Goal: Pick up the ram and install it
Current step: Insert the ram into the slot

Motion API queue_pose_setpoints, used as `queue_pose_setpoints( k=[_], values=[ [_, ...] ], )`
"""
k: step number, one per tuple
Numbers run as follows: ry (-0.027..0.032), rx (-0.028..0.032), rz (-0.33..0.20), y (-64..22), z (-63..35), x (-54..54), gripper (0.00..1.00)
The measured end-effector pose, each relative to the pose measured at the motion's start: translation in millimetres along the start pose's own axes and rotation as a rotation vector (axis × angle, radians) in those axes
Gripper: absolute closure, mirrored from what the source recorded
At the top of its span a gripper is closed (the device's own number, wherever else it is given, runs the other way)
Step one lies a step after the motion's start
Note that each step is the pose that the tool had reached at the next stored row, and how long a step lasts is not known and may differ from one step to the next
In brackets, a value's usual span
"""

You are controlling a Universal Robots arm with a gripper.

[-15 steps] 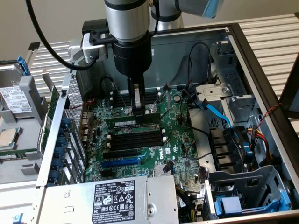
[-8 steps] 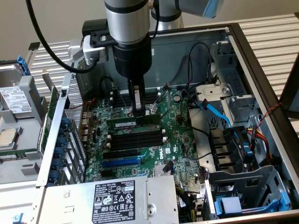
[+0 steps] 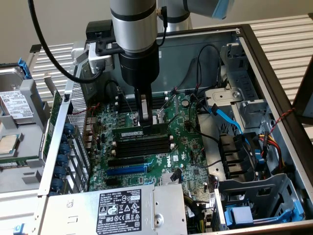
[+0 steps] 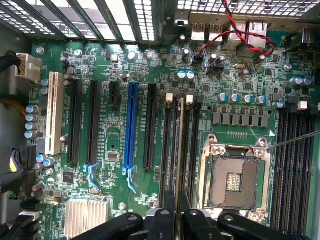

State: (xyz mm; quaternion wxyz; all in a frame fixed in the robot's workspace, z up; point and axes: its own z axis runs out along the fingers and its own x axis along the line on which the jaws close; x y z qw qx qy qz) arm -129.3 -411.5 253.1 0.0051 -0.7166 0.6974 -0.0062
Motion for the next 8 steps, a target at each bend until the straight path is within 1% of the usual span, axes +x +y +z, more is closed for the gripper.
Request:
queue_pose_setpoints(
  k=[3, 7, 8],
  values=[
    [0.0036, -0.0001, 0.0, -0.1, 2.5, 0.1, 0.86],
    [0.0129, -0.0004, 0.0, -0.1, 4.3, 0.2, 0.86],
    [0.0143, -0.0005, 0.0, -0.2, 4.6, 0.2, 0.86]
  ],
)
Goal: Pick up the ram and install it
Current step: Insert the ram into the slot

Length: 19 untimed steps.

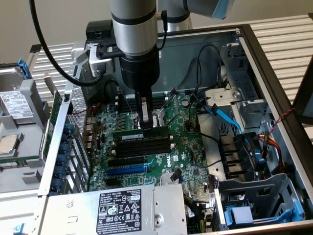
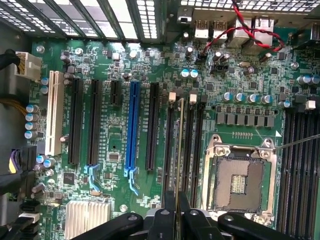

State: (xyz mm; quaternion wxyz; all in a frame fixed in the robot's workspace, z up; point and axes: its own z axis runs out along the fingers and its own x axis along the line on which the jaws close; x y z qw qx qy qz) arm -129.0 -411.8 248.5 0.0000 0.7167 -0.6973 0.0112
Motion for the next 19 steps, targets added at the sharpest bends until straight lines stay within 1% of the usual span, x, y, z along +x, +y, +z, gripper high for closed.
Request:
queue_pose_setpoints(
  k=[5, 12, 19],
  values=[
    [0.0005, 0.0001, 0.0, -2.0, 1.2, 0.1, 0.86],
    [0.0005, 0.0002, 0.0, -2.0, 4.5, 1.7, 0.86],
    [0.0007, 0.0008, -0.002, -1.9, 5.4, 3.8, 0.86]
  ],
)
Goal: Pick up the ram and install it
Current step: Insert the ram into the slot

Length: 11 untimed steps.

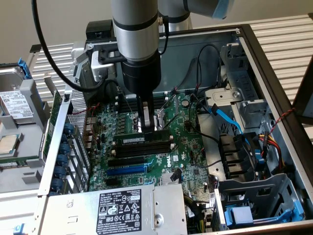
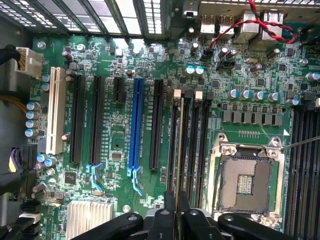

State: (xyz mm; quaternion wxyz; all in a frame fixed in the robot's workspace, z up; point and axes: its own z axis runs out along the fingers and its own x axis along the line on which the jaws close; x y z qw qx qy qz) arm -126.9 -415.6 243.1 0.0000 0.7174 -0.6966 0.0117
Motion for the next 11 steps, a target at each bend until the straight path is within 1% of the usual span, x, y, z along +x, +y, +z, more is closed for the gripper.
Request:
queue_pose_setpoints(
  k=[1, 2, 5, 11],
  values=[
    [0.0, 0.0013, 0.0, 0.0, 0.4, 0.1, 0.86],
    [0.0, 0.0042, 0.0, 0.0, 0.8, 0.2, 0.86],
    [0.0002, 0.01, 0.0, 0.5, 1.8, 0.2, 0.86],
    [0.0001, 0.0109, 0.0, 0.9, 3.7, 0.2, 0.86]
  ],
)
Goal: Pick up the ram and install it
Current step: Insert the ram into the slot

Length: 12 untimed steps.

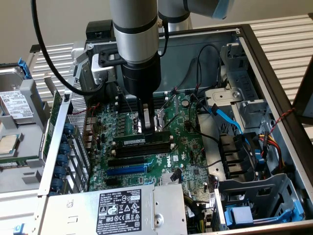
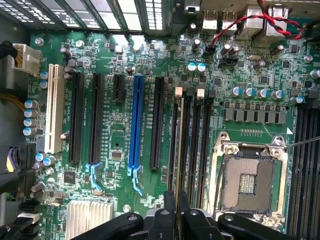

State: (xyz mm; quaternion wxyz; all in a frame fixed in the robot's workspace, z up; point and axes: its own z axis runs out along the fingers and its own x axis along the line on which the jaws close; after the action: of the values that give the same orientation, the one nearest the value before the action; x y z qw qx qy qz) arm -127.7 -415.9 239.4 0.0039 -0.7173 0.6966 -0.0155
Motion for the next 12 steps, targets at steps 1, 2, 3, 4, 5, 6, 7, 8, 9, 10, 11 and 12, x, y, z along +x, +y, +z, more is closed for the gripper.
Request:
queue_pose_setpoints(
  k=[1, 2, 3, 4, 5, 6, 7, 8, 9, 10, 11, 12],
  values=[
    [0.0002, 0.0, 0.0, 0.5, 0.3, 0.0, 0.86],
    [0.0001, 0.0001, 0.0, 0.7, 0.7, 0.0, 0.86],
    [0.0002, 0.0001, 0.0, 0.8, 1.0, 0.0, 0.86],
    [0.0001, 0.0001, 0.0, 0.9, 1.3, 0.0, 0.86],
    [0.0002, 0.0001, 0.0, 1.0, 1.7, 0.0, 0.86],
    [0.0001, 0.0001, 0.0, 1.0, 2.2, 0.0, 0.86],
    [0.0002, 0.0001, 0.0, 1.1, 2.6, -0.1, 0.86],
    [0.0002, 0.0, 0.0, 1.1, 2.8, 0.0, 0.86],
    [0.0004, -0.0001, 0.0, 1.1, 2.9, 0.0, 0.86],
    [0.0003, 0.0, 0.0, 1.1, 3.1, 0.0, 0.86],
    [0.0002, 0.0001, 0.0, 1.1, 3.3, -0.1, 0.86],
    [0.0002, 0.0001, 0.0, 1.1, 3.4, 0.0, 0.86]
  ],
)
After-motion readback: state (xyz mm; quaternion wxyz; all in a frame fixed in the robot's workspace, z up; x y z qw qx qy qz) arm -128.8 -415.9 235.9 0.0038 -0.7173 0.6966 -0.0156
